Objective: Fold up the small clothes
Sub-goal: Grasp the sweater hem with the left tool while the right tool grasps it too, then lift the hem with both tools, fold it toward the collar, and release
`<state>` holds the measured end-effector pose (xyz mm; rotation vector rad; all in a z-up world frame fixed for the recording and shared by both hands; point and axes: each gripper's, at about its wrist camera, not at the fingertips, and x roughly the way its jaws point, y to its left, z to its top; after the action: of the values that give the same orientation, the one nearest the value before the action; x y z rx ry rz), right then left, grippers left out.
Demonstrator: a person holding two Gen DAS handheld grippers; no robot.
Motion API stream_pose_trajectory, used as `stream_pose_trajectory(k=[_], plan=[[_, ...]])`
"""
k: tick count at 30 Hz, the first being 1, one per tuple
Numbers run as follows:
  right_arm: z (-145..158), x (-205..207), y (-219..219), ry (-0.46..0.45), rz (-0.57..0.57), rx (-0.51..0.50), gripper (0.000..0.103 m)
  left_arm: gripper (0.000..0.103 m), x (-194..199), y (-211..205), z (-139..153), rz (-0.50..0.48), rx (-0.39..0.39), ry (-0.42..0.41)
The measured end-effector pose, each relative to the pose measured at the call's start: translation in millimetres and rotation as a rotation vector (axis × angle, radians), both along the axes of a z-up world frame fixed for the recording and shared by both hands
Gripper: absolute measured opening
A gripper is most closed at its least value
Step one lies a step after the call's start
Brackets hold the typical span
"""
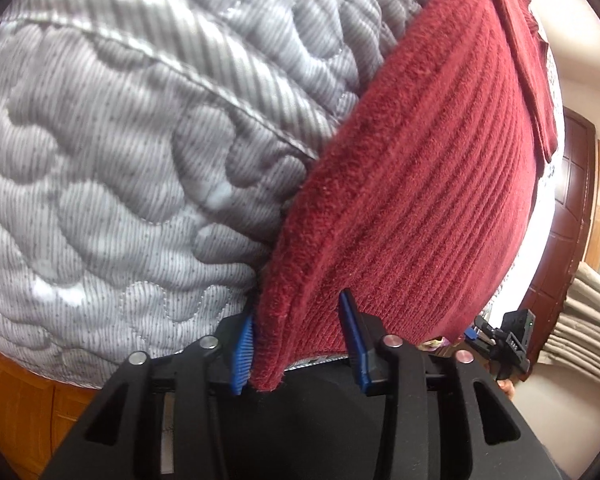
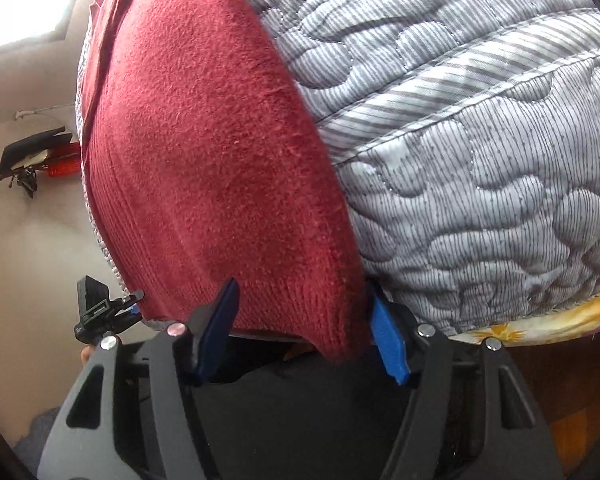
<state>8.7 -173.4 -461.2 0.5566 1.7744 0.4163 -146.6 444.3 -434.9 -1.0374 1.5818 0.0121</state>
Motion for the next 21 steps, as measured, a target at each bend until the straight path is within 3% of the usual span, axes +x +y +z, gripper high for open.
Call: stream_pose_trajectory(k=[3,4,5,6,7,14,21], plan=[[0,-3,4,-0.001,0.011,0.005,0.064,0.044,0,5,0,-0.008,-0.004,-0.002],[0,-5,7,0.003,0.021,0.007,0.054,0.04,1,4,2,-0.009,-0.004,-0.005],[-1,-6,11,0.003,0.033,-0.001,0.031,0.019,4,2,3,-0.008,-0.006,-0.006],[-1,-7,13,0.004,0.041,-0.001,0.016,0.011,5,0,3,-0.01,-0.009,-0.006],[0,-8,14,0.003,0.032,0.006,0.01,0.01,5,-3,5,-0.008,-0.004,-0.01],[30,-8,10,-0.039,-0.048,0.104,0.006,0.006,-9,6,27,0.082,-0.057,-0.083],[76,13,9,-0.098,-0.158,0.228,0.006,0.006,-6,15,88,0.189,-0.137,-0.24]])
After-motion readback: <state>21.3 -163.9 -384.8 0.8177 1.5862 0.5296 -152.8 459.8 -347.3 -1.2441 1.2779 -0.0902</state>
